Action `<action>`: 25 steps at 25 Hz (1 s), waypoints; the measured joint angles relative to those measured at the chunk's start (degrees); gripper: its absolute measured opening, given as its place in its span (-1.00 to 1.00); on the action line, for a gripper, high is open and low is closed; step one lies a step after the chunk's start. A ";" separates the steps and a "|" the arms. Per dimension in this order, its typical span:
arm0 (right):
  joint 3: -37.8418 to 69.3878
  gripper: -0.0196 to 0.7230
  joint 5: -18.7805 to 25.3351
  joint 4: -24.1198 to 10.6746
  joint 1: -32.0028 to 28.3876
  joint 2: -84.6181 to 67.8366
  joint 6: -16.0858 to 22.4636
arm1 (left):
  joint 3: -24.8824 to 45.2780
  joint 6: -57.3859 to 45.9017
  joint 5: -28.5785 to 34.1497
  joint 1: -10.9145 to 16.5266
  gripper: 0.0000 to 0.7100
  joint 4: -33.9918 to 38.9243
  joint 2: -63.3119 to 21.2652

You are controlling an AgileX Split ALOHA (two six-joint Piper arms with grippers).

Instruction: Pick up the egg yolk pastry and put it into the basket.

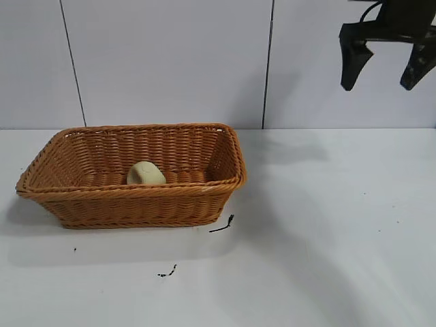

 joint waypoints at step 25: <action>70.76 0.92 -4.81 -3.26 0.00 -85.11 -0.33 | 0.00 0.00 0.00 0.00 0.96 0.00 0.00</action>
